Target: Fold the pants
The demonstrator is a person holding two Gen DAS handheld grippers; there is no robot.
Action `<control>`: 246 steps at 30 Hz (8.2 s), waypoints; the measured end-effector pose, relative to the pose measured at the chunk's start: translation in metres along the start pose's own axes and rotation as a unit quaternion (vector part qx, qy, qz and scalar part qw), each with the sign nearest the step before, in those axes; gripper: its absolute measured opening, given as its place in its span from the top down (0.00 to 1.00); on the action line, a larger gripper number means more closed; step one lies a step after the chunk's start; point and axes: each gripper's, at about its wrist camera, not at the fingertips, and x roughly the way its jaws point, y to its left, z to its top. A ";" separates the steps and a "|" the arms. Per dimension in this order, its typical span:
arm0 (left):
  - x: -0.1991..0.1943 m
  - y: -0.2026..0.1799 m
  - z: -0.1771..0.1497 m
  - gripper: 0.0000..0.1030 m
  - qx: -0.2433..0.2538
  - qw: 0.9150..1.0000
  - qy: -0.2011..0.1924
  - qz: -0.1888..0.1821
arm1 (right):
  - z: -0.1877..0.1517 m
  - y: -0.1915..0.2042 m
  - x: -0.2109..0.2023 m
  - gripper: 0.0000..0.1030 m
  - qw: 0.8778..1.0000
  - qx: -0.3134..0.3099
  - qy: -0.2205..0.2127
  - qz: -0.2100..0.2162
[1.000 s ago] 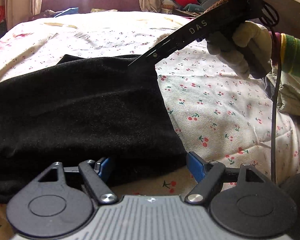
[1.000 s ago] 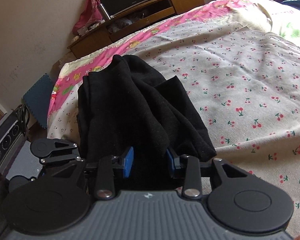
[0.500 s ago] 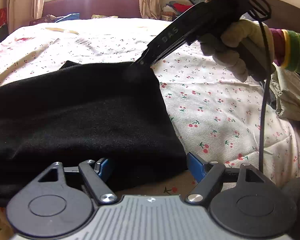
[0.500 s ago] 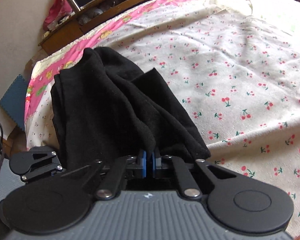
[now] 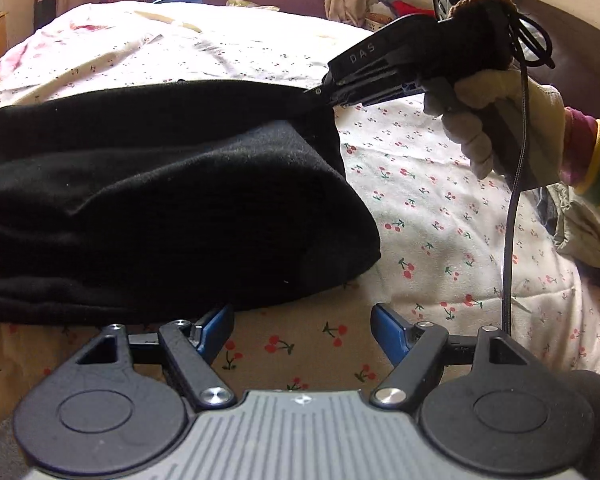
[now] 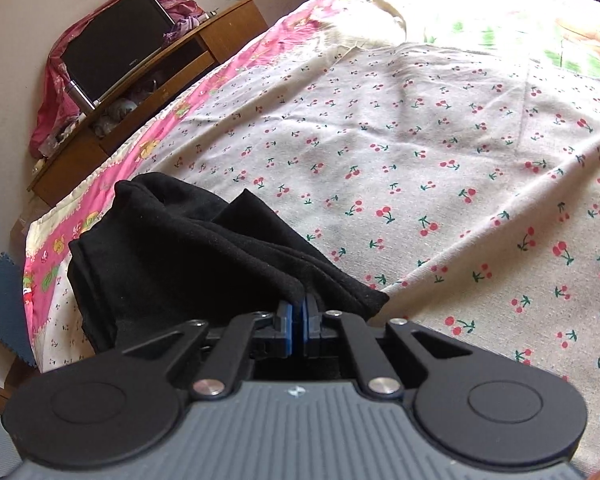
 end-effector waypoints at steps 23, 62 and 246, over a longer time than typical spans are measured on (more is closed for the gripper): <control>0.026 -0.005 0.021 0.48 0.015 0.998 -0.036 -0.040 | -0.019 -0.021 -0.003 0.96 0.996 0.069 -0.038 0.036; 0.019 0.032 0.014 0.52 -0.125 0.990 -0.031 -0.050 | -0.028 -0.034 -0.003 0.95 0.993 0.101 -0.053 0.040; -0.071 0.268 0.002 0.27 0.052 0.972 -0.182 0.137 | 0.011 0.297 0.144 0.96 0.987 -0.141 -0.056 -0.053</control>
